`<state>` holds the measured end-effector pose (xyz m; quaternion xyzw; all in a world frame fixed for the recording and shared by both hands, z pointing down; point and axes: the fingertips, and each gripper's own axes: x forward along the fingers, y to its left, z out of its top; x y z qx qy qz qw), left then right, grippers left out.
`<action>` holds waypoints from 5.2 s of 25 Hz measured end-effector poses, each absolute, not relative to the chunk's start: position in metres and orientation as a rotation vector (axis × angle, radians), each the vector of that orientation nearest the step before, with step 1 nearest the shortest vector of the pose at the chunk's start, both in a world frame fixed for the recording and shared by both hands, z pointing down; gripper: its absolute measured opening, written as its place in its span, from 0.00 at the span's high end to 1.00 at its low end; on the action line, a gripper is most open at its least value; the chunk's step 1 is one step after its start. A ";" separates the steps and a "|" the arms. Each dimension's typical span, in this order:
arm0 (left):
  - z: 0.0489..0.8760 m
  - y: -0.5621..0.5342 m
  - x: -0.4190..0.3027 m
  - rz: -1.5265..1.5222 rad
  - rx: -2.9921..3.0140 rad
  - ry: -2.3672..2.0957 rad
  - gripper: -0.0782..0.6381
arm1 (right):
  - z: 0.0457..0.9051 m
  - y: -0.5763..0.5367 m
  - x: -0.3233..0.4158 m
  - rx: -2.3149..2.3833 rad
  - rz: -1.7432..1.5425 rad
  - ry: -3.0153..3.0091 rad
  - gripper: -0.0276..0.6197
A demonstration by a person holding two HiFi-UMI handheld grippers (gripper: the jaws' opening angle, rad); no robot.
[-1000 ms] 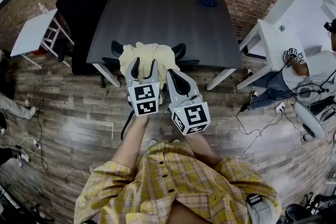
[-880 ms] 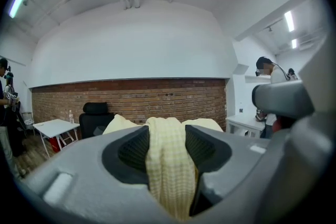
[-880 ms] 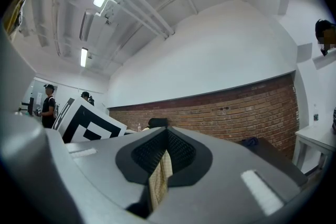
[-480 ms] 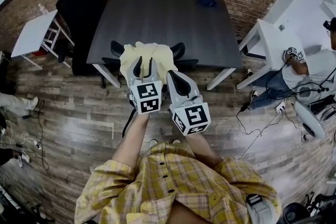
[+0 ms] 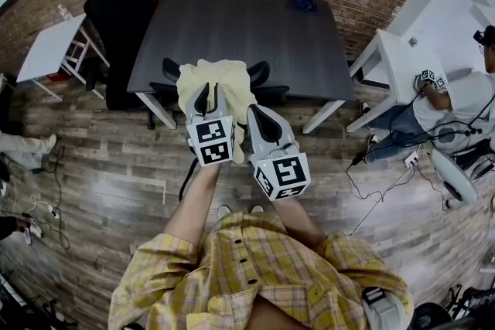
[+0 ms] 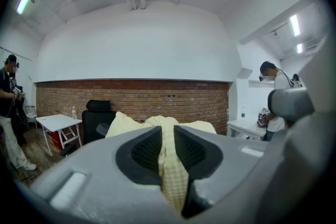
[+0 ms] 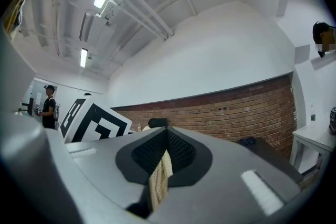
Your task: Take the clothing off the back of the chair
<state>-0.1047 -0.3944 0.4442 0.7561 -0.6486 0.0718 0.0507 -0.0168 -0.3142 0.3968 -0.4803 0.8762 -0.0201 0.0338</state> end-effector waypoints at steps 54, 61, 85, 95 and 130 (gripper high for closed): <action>0.271 -0.281 -0.103 -0.187 2.439 -2.047 0.80 | 0.367 -0.248 0.012 -1.483 -0.047 2.667 0.96; 0.260 -0.266 -0.104 -0.225 2.450 -2.039 0.80 | 0.363 -0.249 0.010 -1.481 -0.035 2.666 0.96; 0.314 -0.240 -0.110 -0.145 2.436 -1.990 0.80 | 0.371 -0.244 -0.001 -1.492 -0.030 2.667 0.96; 0.350 -0.242 -0.114 -0.111 2.415 -1.987 0.80 | 0.376 -0.248 -0.012 -1.469 -0.026 2.689 0.96; 0.402 -0.219 -0.096 -0.028 2.396 -1.928 0.80 | 0.389 -0.237 -0.017 -1.424 -0.066 2.723 0.96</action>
